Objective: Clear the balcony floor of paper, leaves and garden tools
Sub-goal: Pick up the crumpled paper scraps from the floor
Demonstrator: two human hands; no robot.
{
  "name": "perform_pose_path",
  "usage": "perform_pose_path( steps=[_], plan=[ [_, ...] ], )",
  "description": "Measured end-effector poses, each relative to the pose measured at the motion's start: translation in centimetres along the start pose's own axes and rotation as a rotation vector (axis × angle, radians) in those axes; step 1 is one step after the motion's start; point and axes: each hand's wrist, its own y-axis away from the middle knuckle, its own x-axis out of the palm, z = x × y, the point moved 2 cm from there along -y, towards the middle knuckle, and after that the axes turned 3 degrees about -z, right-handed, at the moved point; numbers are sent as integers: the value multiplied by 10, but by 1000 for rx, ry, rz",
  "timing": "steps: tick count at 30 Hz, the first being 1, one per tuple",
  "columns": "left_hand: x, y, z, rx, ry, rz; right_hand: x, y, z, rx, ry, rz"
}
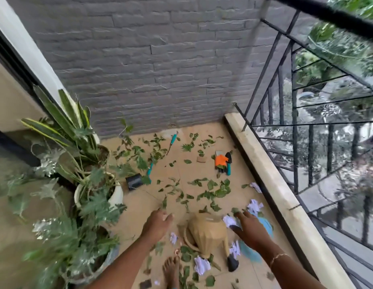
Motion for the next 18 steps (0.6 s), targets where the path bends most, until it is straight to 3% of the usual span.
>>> perform_pose_path(
  steps=[7,18],
  plan=[
    [-59,-73,-33,14,-68,26,-21,-90,49,22,-64,-18],
    [-99,-215,-95,17,-84,26,-79,-253,48,34,-91,-22]
  ],
)
